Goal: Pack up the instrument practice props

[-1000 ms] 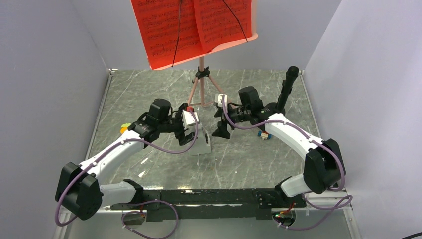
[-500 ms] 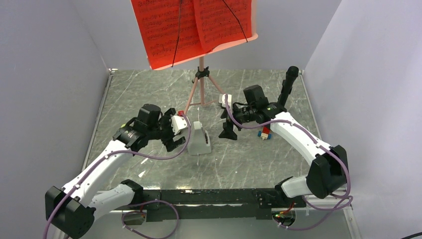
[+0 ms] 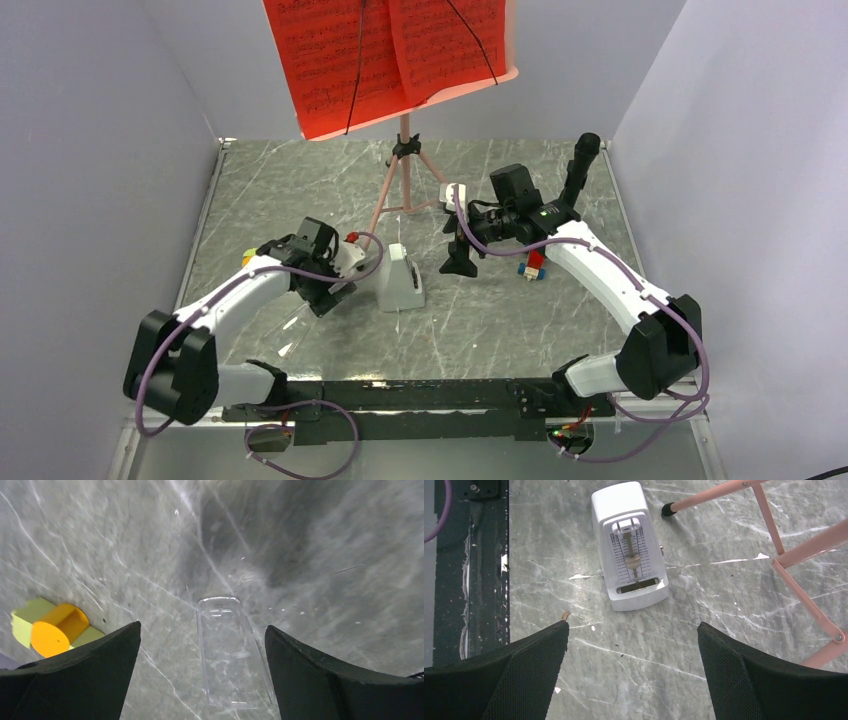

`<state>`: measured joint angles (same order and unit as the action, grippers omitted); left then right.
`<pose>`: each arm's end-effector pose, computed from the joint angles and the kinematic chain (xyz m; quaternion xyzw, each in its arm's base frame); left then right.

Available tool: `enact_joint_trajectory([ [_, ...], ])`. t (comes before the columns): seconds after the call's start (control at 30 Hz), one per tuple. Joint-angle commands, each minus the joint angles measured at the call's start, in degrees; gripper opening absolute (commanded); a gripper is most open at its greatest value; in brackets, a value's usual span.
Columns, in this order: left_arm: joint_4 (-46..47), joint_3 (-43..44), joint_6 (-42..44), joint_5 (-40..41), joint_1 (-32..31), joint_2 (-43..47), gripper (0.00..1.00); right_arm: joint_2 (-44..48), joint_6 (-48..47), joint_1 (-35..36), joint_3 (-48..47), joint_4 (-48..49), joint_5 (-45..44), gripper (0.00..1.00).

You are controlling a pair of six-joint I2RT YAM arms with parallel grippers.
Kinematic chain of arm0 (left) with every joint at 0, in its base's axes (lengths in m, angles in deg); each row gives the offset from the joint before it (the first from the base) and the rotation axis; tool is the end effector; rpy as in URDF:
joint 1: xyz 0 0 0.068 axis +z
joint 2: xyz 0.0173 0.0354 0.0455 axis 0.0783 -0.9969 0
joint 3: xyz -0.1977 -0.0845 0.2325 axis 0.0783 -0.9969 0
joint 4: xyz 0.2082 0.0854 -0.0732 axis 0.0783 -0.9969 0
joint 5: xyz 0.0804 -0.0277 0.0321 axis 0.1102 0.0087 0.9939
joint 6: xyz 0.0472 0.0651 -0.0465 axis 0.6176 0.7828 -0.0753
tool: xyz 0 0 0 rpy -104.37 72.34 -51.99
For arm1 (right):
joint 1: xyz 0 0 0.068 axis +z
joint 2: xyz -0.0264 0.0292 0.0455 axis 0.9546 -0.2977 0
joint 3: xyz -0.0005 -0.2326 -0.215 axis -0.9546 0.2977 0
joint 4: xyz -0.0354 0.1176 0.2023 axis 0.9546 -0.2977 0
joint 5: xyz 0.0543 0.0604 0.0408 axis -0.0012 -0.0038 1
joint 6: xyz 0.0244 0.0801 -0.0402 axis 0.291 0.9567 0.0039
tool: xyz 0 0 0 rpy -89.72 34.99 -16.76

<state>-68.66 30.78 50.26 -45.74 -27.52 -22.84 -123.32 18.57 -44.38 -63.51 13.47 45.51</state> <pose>0.1906 -0.0789 0.2189 0.4236 0.8837 0.0207 0.1981 0.2181 0.1857 0.3358 -0.5804 0.6434 0.3364 0.3689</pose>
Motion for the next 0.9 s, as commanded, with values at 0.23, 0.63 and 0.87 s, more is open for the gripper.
enact_joint_trajectory([
  [0.23, -4.21, -0.22, -7.99, 6.41, 1.34, -8.20, 0.95, 3.94, 2.26, 0.01, 2.07, 2.66, -0.06, 1.00],
  [0.63, -6.33, -3.08, -12.83, 6.10, 1.34, -13.66, 0.71, 6.01, 2.12, -0.08, 4.44, 2.68, -0.68, 1.00],
  [0.87, -6.09, 0.31, -17.52, 2.70, 1.38, -16.92, 0.10, 4.47, 2.57, -0.08, 2.62, 2.51, -1.31, 1.00],
])
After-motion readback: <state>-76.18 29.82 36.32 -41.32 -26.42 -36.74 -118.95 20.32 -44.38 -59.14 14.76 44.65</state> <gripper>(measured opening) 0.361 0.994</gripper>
